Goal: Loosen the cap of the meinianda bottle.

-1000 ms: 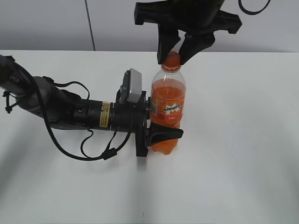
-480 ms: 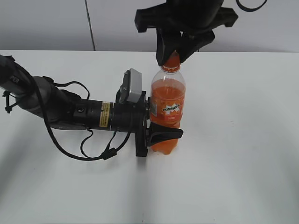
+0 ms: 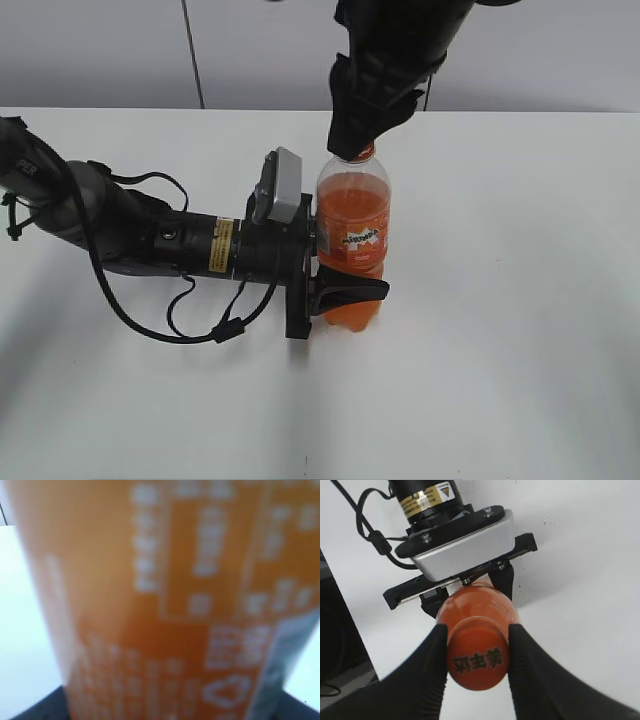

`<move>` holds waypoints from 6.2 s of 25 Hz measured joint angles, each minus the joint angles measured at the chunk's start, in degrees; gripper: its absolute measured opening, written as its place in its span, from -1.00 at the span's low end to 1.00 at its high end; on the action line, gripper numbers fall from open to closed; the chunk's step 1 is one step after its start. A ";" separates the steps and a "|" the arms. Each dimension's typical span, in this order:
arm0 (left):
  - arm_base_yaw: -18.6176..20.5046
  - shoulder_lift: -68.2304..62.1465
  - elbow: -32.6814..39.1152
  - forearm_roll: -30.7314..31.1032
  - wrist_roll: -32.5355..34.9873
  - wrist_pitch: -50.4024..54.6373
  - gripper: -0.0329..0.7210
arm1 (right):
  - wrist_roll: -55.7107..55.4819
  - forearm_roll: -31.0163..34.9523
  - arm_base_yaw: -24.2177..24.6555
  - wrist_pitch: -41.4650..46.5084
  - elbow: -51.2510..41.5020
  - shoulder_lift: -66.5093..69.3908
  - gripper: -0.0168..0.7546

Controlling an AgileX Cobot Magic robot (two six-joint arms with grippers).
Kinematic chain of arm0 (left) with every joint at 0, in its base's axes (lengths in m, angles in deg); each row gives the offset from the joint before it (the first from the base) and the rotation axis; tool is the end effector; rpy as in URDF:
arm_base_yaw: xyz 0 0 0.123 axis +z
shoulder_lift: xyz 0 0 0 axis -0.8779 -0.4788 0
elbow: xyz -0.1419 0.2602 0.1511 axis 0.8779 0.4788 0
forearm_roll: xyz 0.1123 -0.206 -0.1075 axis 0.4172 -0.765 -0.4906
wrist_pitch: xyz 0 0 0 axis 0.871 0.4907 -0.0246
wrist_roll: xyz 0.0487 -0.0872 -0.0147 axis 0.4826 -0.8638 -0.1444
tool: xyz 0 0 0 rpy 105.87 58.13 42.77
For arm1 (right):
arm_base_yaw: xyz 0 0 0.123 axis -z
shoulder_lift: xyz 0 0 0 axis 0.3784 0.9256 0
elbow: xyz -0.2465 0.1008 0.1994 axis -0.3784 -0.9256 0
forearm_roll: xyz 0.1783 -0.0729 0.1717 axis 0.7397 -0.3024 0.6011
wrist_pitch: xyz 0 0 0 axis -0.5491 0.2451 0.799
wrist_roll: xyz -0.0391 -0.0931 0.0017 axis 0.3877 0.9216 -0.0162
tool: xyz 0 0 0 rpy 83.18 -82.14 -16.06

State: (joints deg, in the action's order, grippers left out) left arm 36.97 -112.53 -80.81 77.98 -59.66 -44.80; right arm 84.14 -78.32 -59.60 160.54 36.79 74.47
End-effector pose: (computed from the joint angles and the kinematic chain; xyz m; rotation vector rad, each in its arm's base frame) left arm 0.3592 -0.2614 0.0983 1.4250 1.3618 -1.0680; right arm 0.3156 0.2630 0.3570 -1.6950 2.2336 0.2529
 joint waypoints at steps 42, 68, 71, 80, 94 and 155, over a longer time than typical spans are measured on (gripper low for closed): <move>0.00 0.00 0.00 -0.33 0.19 0.10 0.11 | 62.99 0.49 0.00 0.88 0.00 0.00 -0.23; -0.23 -0.05 0.00 -2.07 -0.85 1.15 0.11 | 60.58 1.56 -0.14 -0.10 0.00 0.11 -0.09; -0.24 -0.05 0.00 -2.12 -0.86 1.15 0.11 | 60.32 1.87 -0.14 -0.15 0.00 0.11 -0.09; -0.24 -0.05 0.00 -2.18 -0.86 1.15 0.11 | 56.29 4.96 -0.14 -0.15 0.07 0.15 -0.09; -0.24 -0.05 0.00 -1.98 -0.86 1.15 0.11 | 26.57 9.77 -0.14 -0.22 2.74 0.15 -0.09; -0.29 0.00 0.00 -2.17 -1.11 1.78 0.11 | -61.01 -6.57 -0.14 -0.18 3.16 -0.96 -0.03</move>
State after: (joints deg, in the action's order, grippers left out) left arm 36.68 -112.53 -80.81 75.81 -60.77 -43.02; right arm 23.13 -84.89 -59.75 160.36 39.96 73.50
